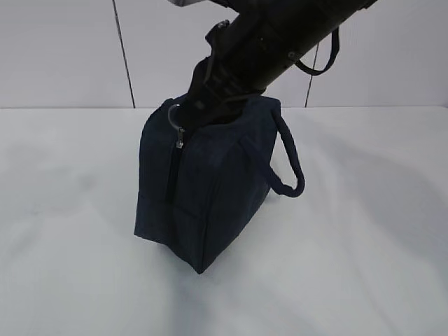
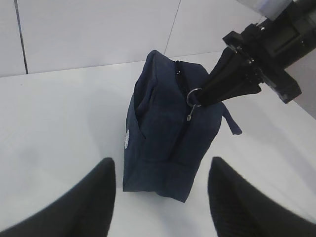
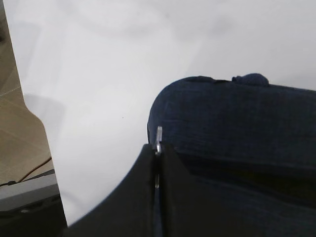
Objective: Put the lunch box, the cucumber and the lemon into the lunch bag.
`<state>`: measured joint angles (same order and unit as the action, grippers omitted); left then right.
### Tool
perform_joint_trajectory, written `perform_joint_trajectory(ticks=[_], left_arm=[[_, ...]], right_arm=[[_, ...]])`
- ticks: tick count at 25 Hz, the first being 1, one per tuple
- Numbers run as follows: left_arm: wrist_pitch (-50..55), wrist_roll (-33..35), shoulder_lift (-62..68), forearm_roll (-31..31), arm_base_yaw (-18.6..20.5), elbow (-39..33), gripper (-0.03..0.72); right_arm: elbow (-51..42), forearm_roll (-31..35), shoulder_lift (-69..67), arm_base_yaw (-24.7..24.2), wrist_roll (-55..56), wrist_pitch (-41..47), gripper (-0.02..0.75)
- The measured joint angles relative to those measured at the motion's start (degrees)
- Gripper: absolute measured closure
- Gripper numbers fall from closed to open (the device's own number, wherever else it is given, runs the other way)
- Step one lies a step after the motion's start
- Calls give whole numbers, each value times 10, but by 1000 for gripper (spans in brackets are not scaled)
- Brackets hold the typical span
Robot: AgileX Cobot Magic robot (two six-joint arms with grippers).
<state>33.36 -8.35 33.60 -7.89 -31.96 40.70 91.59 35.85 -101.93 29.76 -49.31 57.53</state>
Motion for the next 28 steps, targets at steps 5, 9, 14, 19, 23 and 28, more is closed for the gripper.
perform_joint_trajectory(ticks=[5,9,14,19,23,28], left_arm=[[0,0,0,0,0,0,254],[-1,0,8,0,0,0,254],[-11,1,52,0,0,0,254],[-82,37,119,0,0,0,254],[-136,58,190,0,0,0,254],[-194,61,286,0,0,-1,254]], right_arm=[[19,-1,-1,-7,1,-11,730],[19,0,-1,-15,3,-11,730],[19,9,-7,-15,5,-2,730],[19,16,-12,-15,5,1,730],[20,16,-12,-15,5,1,730],[20,17,-12,-15,5,2,730]])
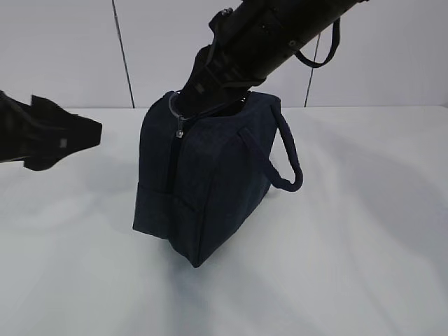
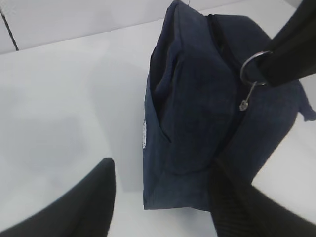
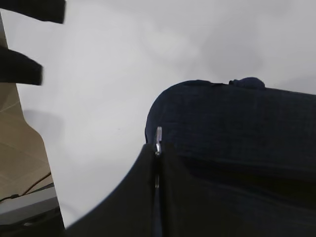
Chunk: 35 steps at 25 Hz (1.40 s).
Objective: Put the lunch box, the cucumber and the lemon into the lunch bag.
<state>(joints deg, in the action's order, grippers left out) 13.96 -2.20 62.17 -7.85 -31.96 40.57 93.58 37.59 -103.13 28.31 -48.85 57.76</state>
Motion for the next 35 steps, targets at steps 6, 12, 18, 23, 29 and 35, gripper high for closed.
perform_joint_trajectory(ticks=[6,12,18,23,29,35], left_arm=[[-59,2,68,-2,0,0,254],[-5,2,70,-10,0,27,254],[106,58,70,-34,0,80,254],[147,199,70,-137,1,81,254],[168,348,70,-251,51,81,254],[193,571,89,-435,140,81,254]], right_arm=[[0,0,0,0,0,0,730],[0,0,0,0,-1,0,730],[1,3,-12,0,-2,0,730],[1,9,-13,0,-4,0,730],[1,11,-13,0,-5,1,730],[1,11,-13,0,-7,9,730]])
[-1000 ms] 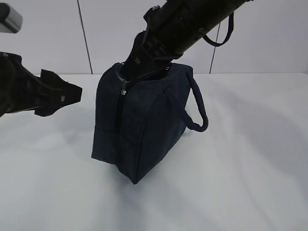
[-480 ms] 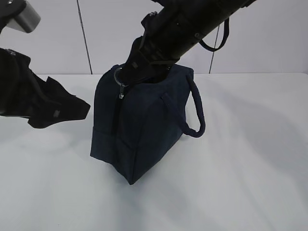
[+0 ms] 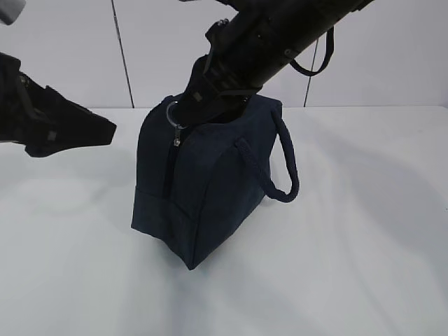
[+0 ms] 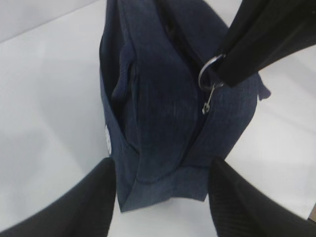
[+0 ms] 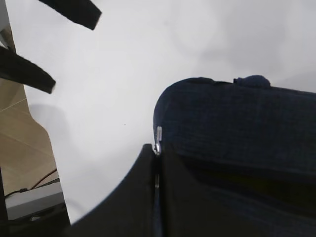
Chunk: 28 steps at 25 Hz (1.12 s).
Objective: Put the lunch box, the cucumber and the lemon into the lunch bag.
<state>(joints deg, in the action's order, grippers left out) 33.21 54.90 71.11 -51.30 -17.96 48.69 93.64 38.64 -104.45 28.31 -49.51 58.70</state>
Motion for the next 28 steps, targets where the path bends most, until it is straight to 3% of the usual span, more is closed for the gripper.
perform_joint_trajectory(ticks=[6,12,21,28], left_arm=[[30,209,60,-174,33,0,254],[38,344,121,-283,41,1,254],[34,475,180,-399,41,1,350],[56,500,207,-426,41,3,441]], right_arm=[[0,1,0,0,-1,3,730],[0,6,0,0,-3,4,730],[0,7,0,0,-4,4,730],[0,7,-1,0,-4,4,730]])
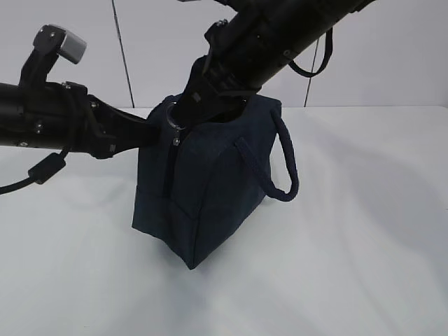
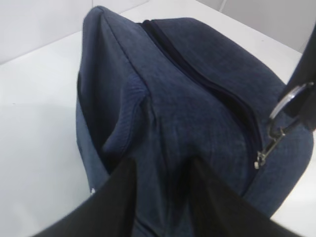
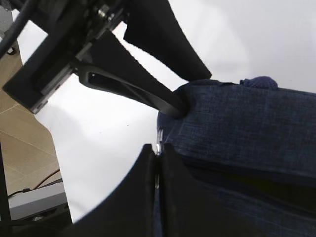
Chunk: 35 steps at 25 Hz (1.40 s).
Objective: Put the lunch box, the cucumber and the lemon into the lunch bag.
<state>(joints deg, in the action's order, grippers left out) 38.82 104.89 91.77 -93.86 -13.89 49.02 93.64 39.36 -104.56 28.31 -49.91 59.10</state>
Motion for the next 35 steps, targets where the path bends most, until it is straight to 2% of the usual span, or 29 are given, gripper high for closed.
perform_joint_trajectory(ticks=[9,12,21,35], left_arm=[[18,8,10,-23,0,0,636],[23,8,11,-23,0,0,680],[29,8,11,-19,0,0,691],[36,8,11,-9,0,-7,691]], right_arm=[[0,1,-2,-1,0,0,730],[0,1,-2,-1,0,0,730],[9,2,-2,-1,0,4,730],[31,-30,-4,-1,22,12,730]])
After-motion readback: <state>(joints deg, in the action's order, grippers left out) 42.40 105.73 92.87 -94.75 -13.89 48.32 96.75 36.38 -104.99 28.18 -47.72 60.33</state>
